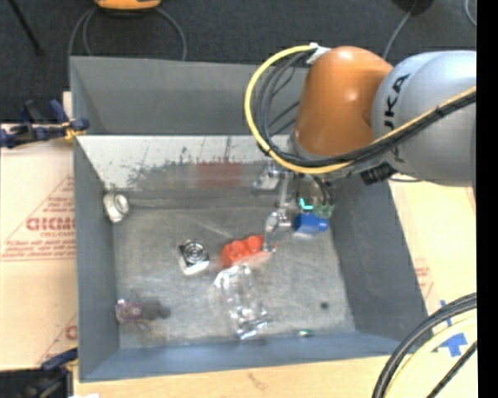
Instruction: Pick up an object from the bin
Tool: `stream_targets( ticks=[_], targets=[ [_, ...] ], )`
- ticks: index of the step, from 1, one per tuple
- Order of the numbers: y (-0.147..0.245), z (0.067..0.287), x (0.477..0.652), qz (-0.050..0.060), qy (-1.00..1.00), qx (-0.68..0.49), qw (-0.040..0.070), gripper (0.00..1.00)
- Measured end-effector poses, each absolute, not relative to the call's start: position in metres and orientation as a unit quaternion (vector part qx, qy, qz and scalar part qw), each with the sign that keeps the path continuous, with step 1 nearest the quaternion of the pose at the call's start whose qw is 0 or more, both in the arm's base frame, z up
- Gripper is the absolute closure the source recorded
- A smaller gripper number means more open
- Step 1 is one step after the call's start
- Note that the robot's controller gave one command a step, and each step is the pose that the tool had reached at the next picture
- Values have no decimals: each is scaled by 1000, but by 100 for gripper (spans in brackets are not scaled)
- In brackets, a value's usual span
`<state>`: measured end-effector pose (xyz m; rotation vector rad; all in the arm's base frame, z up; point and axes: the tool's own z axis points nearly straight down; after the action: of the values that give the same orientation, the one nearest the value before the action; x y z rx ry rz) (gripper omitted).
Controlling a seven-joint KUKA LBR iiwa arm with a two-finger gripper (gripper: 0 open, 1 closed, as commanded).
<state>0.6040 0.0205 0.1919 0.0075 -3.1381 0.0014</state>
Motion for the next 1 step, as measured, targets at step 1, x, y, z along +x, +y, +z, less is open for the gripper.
stream_targets(
  ticks=[1],
  targets=[
    [17,74,608,1,-980,200,-5,0]
  ],
)
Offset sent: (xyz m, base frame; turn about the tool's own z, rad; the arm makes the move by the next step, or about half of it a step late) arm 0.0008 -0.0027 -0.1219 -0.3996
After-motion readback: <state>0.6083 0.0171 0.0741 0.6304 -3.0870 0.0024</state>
